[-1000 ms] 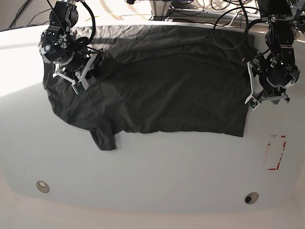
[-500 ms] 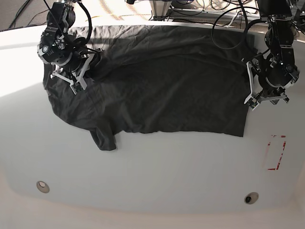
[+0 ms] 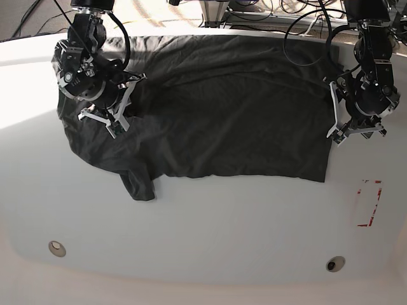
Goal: Layout the t-shirt on the table in an organized manner, then fold the t-shirt properly
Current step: 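Pinch the shirt body with the right gripper and drag it toward the edge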
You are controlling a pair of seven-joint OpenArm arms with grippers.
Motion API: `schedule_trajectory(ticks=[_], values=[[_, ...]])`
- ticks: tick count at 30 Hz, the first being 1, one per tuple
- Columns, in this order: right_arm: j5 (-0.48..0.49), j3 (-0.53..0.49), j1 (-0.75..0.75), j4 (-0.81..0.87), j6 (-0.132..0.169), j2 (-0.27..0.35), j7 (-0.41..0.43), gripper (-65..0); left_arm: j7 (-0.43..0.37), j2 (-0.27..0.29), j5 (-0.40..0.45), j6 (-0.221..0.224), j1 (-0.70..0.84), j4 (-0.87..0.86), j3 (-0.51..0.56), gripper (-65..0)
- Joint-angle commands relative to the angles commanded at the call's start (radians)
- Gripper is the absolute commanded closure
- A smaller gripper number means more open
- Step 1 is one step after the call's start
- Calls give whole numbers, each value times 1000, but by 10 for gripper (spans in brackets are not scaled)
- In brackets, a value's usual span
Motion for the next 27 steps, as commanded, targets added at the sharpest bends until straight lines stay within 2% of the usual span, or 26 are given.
schedule_trajectory(ticks=[4, 9, 11, 15, 17, 20, 27], values=[[0, -20, 20, 9, 0, 0, 0, -59, 0, 0, 0, 0, 0, 0, 0, -367], [0, -25, 43, 12, 0, 0, 0, -246, 0, 0, 0, 0, 0, 0, 0, -367], [-2, -21, 48, 12, 0, 0, 0, -350, 0, 0, 0, 0, 0, 0, 0, -367], [-2, -17, 37, 34, 0, 21, 0, -490, 0, 0, 0, 0, 0, 0, 0, -367], [8, -3, 6, 48, 0, 37, 0, -534, 0, 0, 0, 0, 0, 0, 0, -367], [8, 17, -32, 75, 0, 44, 0, -563, 0, 0, 0, 0, 0, 0, 0, -367], [8, 83, -126, 112, 0, 44, 0, -563, 0, 0, -2, 0, 0, -3, 0, -367]])
